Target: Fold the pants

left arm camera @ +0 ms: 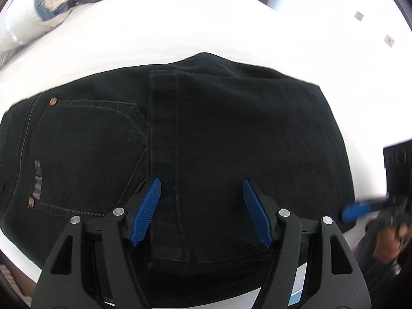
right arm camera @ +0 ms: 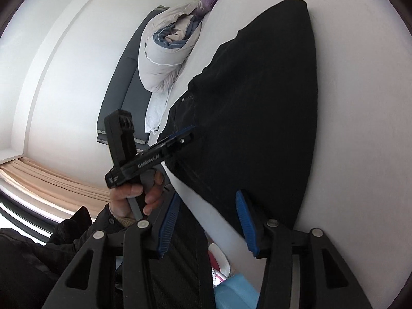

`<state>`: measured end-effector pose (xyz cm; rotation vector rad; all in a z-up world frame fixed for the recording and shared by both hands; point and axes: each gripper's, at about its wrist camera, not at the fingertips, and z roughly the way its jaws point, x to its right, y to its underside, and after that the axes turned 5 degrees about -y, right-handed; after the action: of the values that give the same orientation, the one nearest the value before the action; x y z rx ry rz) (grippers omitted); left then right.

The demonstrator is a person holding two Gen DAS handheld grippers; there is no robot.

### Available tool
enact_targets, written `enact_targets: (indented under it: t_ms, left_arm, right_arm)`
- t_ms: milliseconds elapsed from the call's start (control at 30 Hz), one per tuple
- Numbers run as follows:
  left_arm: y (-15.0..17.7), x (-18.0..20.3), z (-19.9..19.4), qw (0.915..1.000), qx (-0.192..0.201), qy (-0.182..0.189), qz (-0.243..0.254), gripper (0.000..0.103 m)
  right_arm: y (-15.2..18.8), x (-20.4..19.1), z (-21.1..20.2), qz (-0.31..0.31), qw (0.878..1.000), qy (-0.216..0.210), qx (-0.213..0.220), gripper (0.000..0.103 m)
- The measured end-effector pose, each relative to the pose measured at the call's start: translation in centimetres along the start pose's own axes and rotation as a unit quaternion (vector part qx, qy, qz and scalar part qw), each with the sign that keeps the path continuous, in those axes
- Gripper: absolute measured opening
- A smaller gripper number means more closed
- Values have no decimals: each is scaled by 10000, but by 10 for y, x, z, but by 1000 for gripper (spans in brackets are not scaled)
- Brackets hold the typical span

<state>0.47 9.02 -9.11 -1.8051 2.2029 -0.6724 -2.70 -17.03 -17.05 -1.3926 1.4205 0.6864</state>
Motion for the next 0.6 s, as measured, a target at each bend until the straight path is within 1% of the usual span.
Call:
enact_targets:
  t_ms: [33, 67, 100, 133, 167, 233, 267, 300, 333, 367, 400, 467, 500, 533, 600]
  left_arm:
    - [-1, -10, -2, 9999, 22, 15, -128, 65]
    - [0, -17, 1, 9994, 37, 3, -333, 65]
    - [1, -28, -4, 9981, 66, 118, -596, 65]
    - [3, -38, -11, 9962, 147, 207, -835, 65]
    - [6, -51, -22, 9926, 313, 246, -1146, 65]
    - [17, -82, -47, 9802, 712, 347, -1813, 65]
    - [27, -106, -63, 9670, 989, 408, -2311, 70]
    - [35, -124, -74, 9553, 1167, 430, -2681, 75]
    - [45, -142, -84, 9416, 1351, 440, -3054, 87]
    - [60, -168, -96, 9191, 1609, 428, -3572, 93]
    - [69, -184, -102, 9040, 1731, 406, -3888, 95]
    - [88, -217, -109, 8791, 1815, 406, -4389, 96]
    - [94, -228, -111, 8720, 1830, 399, -4522, 96]
    - [101, -239, -112, 8632, 1875, 395, -4670, 96]
    - [107, -255, -109, 8539, 1874, 440, -4836, 96]
  right_arm:
    - [7, 0, 0, 97, 9999, -48, -68, 50]
    - [13, -1, 3, 183, 9996, -52, -226, 50]
    - [18, -4, 5, 166, 9991, 56, -383, 50]
    - [23, -10, 8, 30, 9982, 276, -523, 50]
    - [25, -17, 9, -91, 9977, 368, -561, 51]
    - [24, -30, 2, -179, 9988, 163, -421, 52]
    - [21, -35, -2, -221, 9993, 83, -293, 52]
    - [14, -40, -6, -251, 9996, -2, -135, 54]
    - [7, -41, -9, -242, 9997, -81, -26, 57]
    - [-3, -42, -11, -208, 9996, -147, 102, 58]
    - [-12, -43, -11, -181, 9995, -192, 187, 58]
    - [-31, -44, -10, -140, 9988, -297, 352, 58]
    - [-41, -45, -5, -123, 9984, -380, 413, 58]
    - [-50, -45, 0, -101, 9978, -455, 466, 58]
    - [-63, -41, 12, 11, 9967, -606, 543, 58]
